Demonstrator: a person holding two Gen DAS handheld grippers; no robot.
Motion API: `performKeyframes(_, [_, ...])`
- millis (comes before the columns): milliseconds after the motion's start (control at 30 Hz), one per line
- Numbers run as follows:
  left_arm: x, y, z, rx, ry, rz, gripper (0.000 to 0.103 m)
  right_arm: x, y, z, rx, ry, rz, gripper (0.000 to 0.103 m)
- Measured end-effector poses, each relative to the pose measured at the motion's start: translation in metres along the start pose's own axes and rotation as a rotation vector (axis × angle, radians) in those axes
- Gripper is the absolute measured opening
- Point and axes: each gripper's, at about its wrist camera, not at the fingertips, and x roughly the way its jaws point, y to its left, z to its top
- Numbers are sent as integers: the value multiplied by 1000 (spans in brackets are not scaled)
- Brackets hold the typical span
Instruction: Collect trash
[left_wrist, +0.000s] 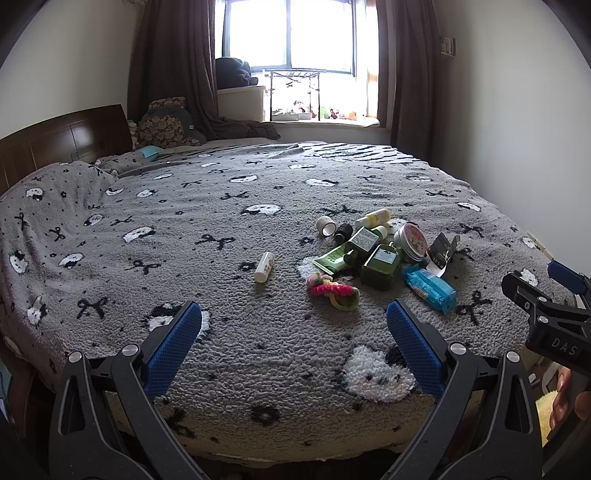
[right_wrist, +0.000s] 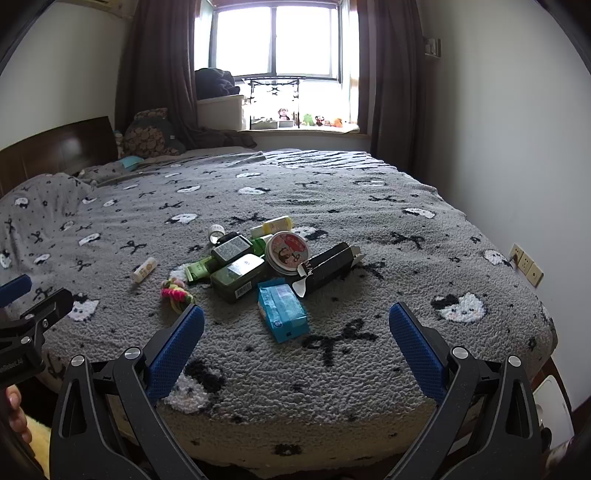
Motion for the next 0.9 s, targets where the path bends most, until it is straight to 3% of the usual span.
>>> performKeyframes(900, [0,1,0,-1,-2,-5,95,0,0,1,3,-1,2,100])
